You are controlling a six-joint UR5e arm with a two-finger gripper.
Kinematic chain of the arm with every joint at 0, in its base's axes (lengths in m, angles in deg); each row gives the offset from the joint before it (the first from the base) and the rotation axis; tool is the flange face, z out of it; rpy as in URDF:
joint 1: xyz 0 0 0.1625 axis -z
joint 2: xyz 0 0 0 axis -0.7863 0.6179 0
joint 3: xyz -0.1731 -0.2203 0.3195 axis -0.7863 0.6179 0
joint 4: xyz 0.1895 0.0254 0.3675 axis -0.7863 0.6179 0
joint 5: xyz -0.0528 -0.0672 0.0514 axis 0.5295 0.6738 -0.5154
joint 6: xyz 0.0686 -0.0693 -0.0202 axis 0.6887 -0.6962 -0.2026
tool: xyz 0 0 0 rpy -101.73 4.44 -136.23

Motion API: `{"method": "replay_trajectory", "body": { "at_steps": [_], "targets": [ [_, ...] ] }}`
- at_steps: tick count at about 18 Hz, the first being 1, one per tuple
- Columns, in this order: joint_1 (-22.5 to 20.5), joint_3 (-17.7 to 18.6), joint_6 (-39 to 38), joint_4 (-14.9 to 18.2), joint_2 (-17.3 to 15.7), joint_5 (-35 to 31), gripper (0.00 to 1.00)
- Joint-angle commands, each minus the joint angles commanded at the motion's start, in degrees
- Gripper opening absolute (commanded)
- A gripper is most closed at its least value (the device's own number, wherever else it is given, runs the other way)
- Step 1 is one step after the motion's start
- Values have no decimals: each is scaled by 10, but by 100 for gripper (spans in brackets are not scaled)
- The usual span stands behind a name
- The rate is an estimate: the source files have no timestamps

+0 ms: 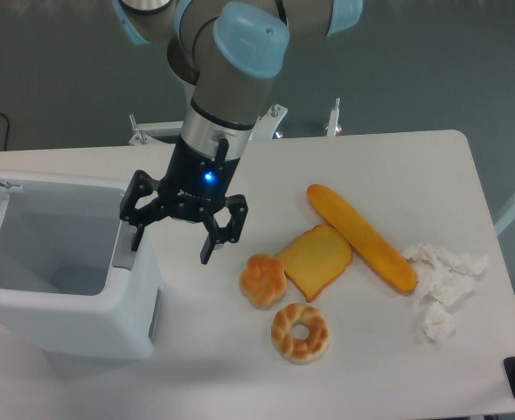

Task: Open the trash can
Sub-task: 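Lift the gripper away from the opened trash can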

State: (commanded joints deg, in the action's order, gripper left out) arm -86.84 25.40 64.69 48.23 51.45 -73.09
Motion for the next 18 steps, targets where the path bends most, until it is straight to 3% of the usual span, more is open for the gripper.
{"method": "replay_trajectory", "body": {
  "at_steps": [9,14,18],
  "targets": [
    [-34,-25,71,1,-16,-8,100],
    [-33,-18,235,2,-32,-95,100],
    [-28,-14,290,3,-33,-146,100]
  ]
}}
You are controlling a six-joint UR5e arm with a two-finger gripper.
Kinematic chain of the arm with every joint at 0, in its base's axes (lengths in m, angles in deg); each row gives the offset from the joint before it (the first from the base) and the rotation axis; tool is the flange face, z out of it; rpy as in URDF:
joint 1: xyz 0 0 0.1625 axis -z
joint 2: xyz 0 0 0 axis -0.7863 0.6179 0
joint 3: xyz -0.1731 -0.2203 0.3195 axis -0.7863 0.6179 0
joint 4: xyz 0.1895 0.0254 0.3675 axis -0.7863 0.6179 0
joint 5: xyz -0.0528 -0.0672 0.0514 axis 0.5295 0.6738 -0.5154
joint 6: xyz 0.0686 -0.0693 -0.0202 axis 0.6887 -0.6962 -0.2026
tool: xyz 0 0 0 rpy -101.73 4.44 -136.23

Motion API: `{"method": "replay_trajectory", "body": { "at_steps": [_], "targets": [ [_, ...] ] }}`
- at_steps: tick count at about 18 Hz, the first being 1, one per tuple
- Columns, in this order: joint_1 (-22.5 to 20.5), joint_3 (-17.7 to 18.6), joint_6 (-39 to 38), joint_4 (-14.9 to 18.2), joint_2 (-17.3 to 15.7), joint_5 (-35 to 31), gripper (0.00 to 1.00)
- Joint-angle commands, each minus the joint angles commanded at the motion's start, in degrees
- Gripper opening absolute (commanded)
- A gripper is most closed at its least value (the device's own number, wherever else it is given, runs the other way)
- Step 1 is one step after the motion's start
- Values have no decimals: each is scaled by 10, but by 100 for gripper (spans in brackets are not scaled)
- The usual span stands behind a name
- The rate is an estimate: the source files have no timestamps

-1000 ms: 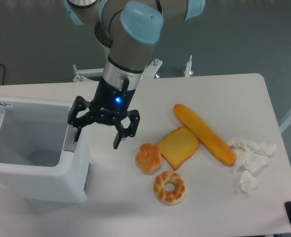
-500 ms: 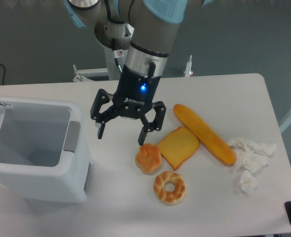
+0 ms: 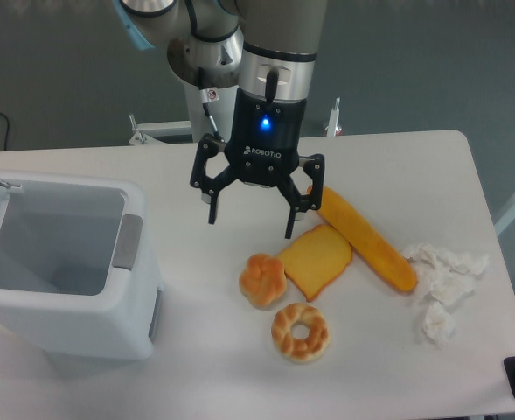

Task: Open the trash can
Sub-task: 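Lift the gripper away from the opened trash can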

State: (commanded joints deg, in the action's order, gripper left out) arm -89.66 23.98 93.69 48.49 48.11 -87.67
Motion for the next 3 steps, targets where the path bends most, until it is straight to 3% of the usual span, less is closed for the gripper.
{"method": "replay_trajectory", "body": {
  "at_steps": [3],
  "targets": [
    [1,6,11,-1,-2,-13,100]
  ]
}}
